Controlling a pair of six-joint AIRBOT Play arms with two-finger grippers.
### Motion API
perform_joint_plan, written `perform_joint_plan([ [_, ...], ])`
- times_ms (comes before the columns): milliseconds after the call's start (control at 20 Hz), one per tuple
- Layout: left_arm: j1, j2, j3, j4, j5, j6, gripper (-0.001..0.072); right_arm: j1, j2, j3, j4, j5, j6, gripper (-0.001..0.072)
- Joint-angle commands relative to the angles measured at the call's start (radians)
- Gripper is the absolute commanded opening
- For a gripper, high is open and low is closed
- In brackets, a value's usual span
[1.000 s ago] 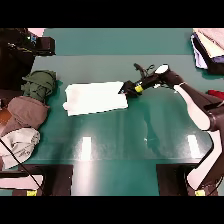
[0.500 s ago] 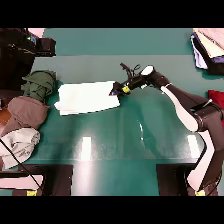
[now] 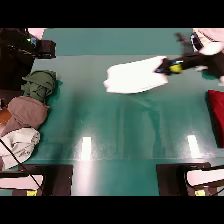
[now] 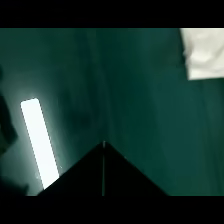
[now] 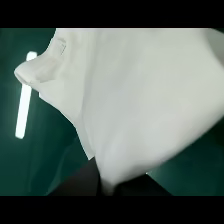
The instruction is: Fold the shirts.
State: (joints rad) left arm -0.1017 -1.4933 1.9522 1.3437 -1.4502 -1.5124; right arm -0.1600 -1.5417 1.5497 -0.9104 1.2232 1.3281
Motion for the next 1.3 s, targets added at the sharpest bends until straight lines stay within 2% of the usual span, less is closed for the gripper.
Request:
perform_joint_plan([
  [0, 0.000, 0.000, 0.000, -0.029, 0.003, -0.002, 0.0024, -0.293, 0.166, -0.080, -0.095, 0.028, -0.009, 0.0017],
  [250, 0.000, 0.000, 0.000, -0.088, -0.001, -0.006, 0.0024, -0.644, 0.209, -0.071, -0.074, -0.019, -0.046, 0.0017],
  [450, 0.000, 0.000, 0.000, -0.100, -0.002, -0.011, 0.0024, -0.787, 0.161, -0.036, -0.031, -0.039, -0.046, 0.0017],
  [900, 0.000, 0.000, 0.000, -0.099, -0.006, -0.025, 0.0024, -0.814, 0.122, 0.211, -0.037, 0.009, -0.029, 0.0017],
  [1050, 0.000, 0.000, 0.000, -0.099, -0.008, -0.024, 0.0024, -0.815, 0.123, 0.278, -0.146, 0.074, 0.061, 0.0017],
  [1250, 0.000, 0.000, 0.000, -0.099, -0.009, -0.016, 0.0024, -0.815, 0.128, 0.288, -0.261, 0.196, 0.114, 0.0018],
])
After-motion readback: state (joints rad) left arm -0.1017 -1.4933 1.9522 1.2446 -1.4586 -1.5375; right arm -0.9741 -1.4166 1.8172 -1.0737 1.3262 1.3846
